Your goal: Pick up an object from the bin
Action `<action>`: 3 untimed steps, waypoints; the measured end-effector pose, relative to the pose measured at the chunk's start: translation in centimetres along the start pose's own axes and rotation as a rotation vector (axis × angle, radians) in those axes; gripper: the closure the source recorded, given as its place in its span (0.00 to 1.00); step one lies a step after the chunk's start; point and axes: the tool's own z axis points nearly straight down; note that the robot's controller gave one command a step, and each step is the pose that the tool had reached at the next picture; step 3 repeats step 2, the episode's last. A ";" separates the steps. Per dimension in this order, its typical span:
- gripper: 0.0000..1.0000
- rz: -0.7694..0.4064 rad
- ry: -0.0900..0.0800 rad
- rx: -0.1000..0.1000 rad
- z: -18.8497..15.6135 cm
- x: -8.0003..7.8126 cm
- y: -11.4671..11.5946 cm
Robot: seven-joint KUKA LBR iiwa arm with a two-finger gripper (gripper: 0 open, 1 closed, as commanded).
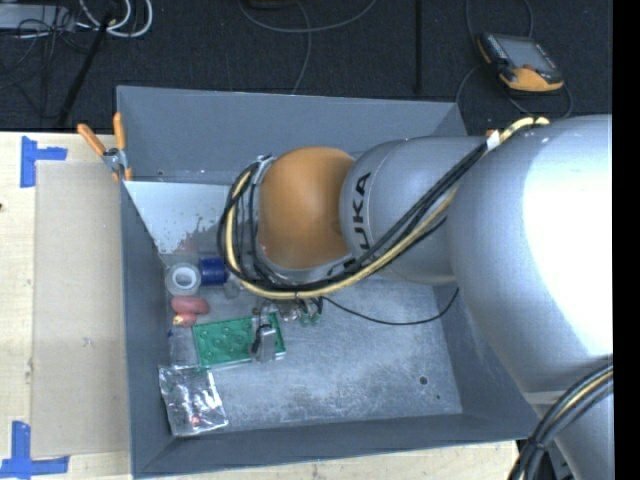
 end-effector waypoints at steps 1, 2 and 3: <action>1.00 0.003 -0.006 -0.001 -0.6 -0.3 0.0; 1.00 -0.045 -0.014 0.000 -16.6 -0.2 1.2; 1.00 -0.045 -0.014 0.000 -16.6 -0.2 1.2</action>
Offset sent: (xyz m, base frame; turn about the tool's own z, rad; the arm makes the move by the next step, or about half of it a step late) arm 0.0000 0.0000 0.0000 0.0000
